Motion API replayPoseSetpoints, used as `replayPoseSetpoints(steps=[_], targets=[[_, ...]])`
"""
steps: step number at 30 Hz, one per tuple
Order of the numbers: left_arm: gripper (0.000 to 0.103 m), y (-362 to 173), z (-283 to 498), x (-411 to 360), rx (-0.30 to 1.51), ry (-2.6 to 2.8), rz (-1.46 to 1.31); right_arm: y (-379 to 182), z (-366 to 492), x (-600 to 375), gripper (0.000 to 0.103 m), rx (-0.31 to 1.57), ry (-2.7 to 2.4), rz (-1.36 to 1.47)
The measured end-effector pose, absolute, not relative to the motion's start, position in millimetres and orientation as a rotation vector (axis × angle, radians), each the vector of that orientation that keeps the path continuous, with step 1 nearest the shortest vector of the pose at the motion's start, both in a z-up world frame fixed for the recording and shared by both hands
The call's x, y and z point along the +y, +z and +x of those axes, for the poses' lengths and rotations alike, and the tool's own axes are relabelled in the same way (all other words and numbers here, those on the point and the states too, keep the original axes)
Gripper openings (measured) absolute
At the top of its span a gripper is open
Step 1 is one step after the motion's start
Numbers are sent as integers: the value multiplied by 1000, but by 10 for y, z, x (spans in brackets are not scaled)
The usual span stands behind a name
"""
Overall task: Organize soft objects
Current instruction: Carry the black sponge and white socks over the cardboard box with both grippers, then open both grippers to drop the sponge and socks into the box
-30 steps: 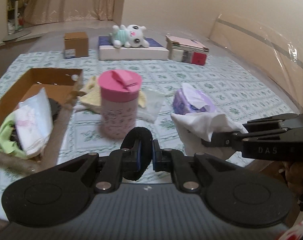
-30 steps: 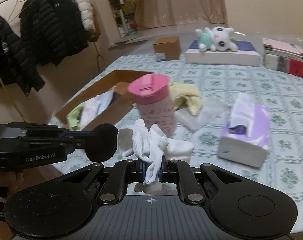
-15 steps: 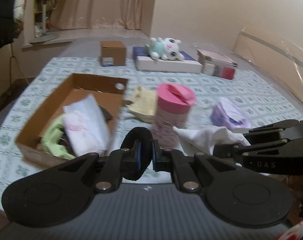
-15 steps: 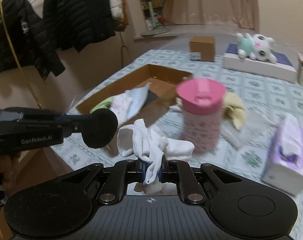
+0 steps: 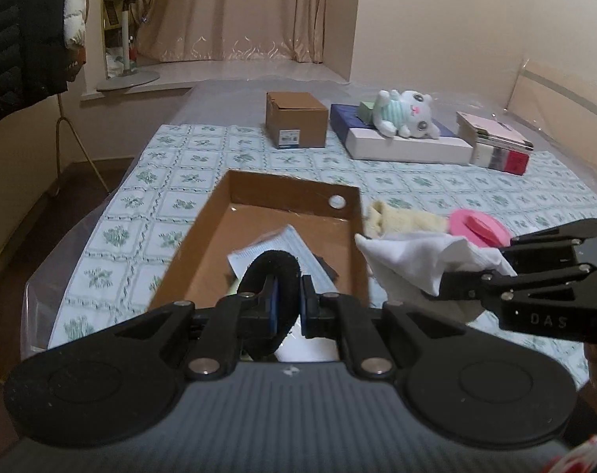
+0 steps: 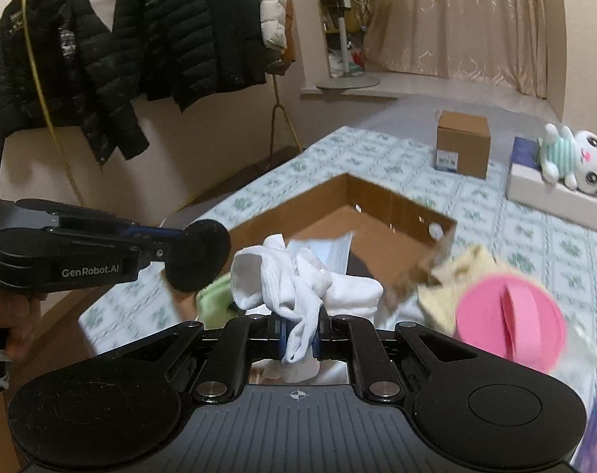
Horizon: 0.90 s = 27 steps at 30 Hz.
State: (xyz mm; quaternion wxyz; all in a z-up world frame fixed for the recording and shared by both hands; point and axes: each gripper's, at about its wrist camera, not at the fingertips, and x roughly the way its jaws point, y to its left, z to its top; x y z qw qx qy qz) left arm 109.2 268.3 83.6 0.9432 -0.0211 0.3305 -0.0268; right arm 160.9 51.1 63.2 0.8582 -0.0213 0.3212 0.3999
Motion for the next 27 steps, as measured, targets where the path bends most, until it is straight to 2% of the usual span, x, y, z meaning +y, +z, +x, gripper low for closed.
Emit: replayPoseSetpoints(steps=[12,23,24,25,26,27], targets=[[9,647,2257,3084,718,-96,-28,539,2738,1037,11,728,705,-52],[12,284,2887,3218,749,-130,-48,203,3157,1332,13,783,698,-96],[12,270,2899,3235,751,-127,-53,172,3174,1340,20,795,703,-97],[17,260,2904,3248,752,-124,-60,154,3181,1341,34,797,702,-98],[24,256,2902,3253,753,-122,-65,141,3172,1330,43,791,700,-97],[25,259,2890,3254,749,-119,-63,138,3150,1317,57,780,699,-96]])
